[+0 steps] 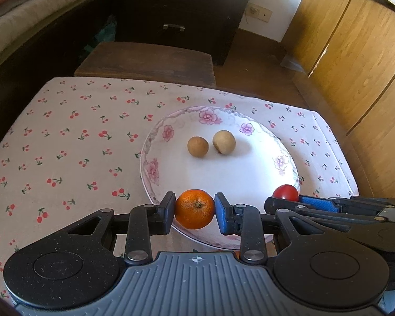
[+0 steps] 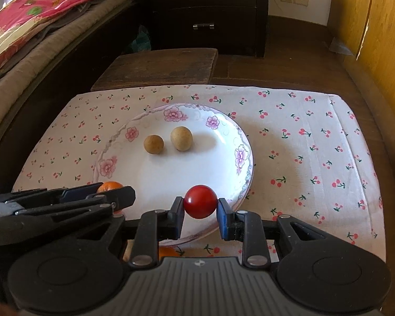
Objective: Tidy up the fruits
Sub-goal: 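Carry the mandarin and tomato over the white bowl and open both tools, then move both tools back to the cluster, right tool reaching a red tomato, then grasp a red tomato with the right tool while the left tool grasps a mandarin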
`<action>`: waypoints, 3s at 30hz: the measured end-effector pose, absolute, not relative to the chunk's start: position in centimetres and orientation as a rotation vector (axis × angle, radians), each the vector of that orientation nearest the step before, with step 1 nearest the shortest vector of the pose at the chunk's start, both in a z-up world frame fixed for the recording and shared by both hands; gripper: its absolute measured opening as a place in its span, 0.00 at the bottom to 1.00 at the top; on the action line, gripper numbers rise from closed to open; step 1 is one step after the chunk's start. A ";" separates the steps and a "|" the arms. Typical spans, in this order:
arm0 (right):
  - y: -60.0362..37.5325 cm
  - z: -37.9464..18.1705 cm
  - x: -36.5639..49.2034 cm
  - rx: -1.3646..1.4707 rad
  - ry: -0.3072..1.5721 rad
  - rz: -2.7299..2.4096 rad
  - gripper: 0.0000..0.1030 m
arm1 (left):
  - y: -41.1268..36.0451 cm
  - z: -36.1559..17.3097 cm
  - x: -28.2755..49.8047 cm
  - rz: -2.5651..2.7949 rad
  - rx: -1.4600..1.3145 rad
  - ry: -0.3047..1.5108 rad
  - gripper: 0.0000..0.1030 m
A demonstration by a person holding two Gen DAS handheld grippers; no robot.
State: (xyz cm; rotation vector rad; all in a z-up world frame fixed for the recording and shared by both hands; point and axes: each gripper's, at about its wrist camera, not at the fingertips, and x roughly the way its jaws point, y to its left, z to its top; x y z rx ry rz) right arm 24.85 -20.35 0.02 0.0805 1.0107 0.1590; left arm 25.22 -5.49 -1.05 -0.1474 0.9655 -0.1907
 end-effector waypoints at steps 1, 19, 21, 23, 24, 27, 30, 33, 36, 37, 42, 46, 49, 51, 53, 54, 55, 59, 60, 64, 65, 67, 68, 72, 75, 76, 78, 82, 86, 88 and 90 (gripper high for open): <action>-20.3 0.0 24.9 0.083 1.008 0.156 0.28 | -5.5 -1.0 25.3 -0.190 -0.147 0.965 0.38; -20.5 0.7 24.7 0.087 0.984 0.140 0.29 | -5.4 -0.1 24.9 -0.189 -0.159 0.934 0.44; -20.5 0.8 24.7 0.088 0.982 0.141 0.29 | -5.2 0.0 24.9 -0.189 -0.162 0.931 0.45; -20.4 0.9 24.7 0.089 0.981 0.140 0.29 | -5.1 0.0 24.9 -0.188 -0.167 0.930 0.46; -20.4 0.9 24.7 0.088 0.982 0.140 0.29 | -5.1 0.0 24.8 -0.188 -0.166 0.929 0.46; -20.4 1.0 24.5 0.086 0.978 0.138 0.29 | -5.0 0.1 24.8 -0.190 -0.163 0.928 0.48; -20.4 1.3 24.2 0.089 0.969 0.135 0.29 | -4.9 0.3 24.5 -0.195 -0.166 0.922 0.49; -20.2 1.7 23.5 0.084 0.962 0.139 0.29 | -4.8 0.7 24.1 -0.202 -0.164 0.913 0.50; -20.0 2.1 22.5 0.084 0.956 0.151 0.29 | -4.5 0.9 23.3 -0.202 -0.160 0.912 0.50; -19.9 2.3 22.1 0.082 0.954 0.157 0.29 | -4.4 1.0 23.0 -0.204 -0.157 0.912 0.50; -19.4 2.7 20.4 0.068 0.956 0.176 0.29 | -4.0 1.6 21.6 -0.207 -0.151 0.902 0.51; -19.3 2.6 19.2 0.065 0.968 0.180 0.29 | -3.8 1.7 20.6 -0.215 -0.140 0.907 0.52; -19.4 2.2 18.4 0.063 0.982 0.182 0.29 | -3.5 1.6 20.0 -0.220 -0.152 0.917 0.52; -19.3 1.9 17.8 0.061 0.995 0.181 0.29 | -3.4 1.6 19.6 -0.227 -0.161 0.922 0.52; -19.2 1.6 17.4 0.063 1.009 0.186 0.29 | -3.4 1.7 19.2 -0.227 -0.156 0.920 0.52; -19.1 1.5 17.1 0.062 1.014 0.192 0.29 | -3.3 1.7 19.0 -0.229 -0.156 0.921 0.53; -18.9 1.3 16.9 0.056 1.019 0.198 0.29 | -3.3 1.7 18.7 -0.233 -0.157 0.921 0.53; -18.3 0.4 16.7 0.048 1.050 0.210 0.29 | -3.1 1.7 18.1 -0.232 -0.154 0.923 0.54; -18.2 0.2 16.8 0.053 1.058 0.215 0.29 | -2.9 1.7 18.1 -0.231 -0.154 0.923 0.54; -17.6 -0.5 17.1 0.051 1.079 0.222 0.29 | -2.4 1.5 18.1 -0.221 -0.154 0.928 0.55; -17.5 -0.8 17.2 0.051 1.085 0.223 0.29 | -2.2 1.4 18.1 -0.220 -0.159 0.931 0.55; -17.2 -1.3 17.5 0.050 1.096 0.221 0.32 | -1.9 1.3 18.1 -0.219 -0.165 0.935 0.55; -17.1 -1.5 17.6 0.050 1.099 0.216 0.33 | -1.8 1.3 18.2 -0.218 -0.166 0.936 0.55; -16.8 -1.9 17.9 0.037 1.114 0.212 0.33 | -1.8 1.1 18.2 -0.225 -0.164 0.941 0.55; -16.8 -2.7 17.8 0.018 1.131 0.199 0.33 | -1.6 1.1 18.0 -0.229 -0.158 0.945 0.55; -16.8 -2.7 17.7 0.015 1.120 0.201 0.32 | -1.6 1.1 18.0 -0.230 -0.158 0.946 0.55; -17.2 -2.5 17.8 0.030 1.123 0.204 0.30 | -1.6 1.1 17.9 -0.232 -0.161 0.948 0.56; -17.5 -2.1 17.5 0.021 1.117 0.209 0.30 | -1.8 0.9 17.7 -0.260 -0.167 0.966 0.56; -18.2 -1.6 16.7 0.005 1.108 0.204 0.30 | -2.5 0.4 17.3 -0.292 -0.150 0.989 0.55; -18.8 -1.5 16.2 0.006 1.108 0.201 0.30 | -2.8 0.2 17.1 -0.310 -0.147 0.999 0.55; -19.3 -1.3 15.7 0.003 1.108 0.196 0.30 | -3.3 0.0 16.9 -0.328 -0.140 1.010 0.54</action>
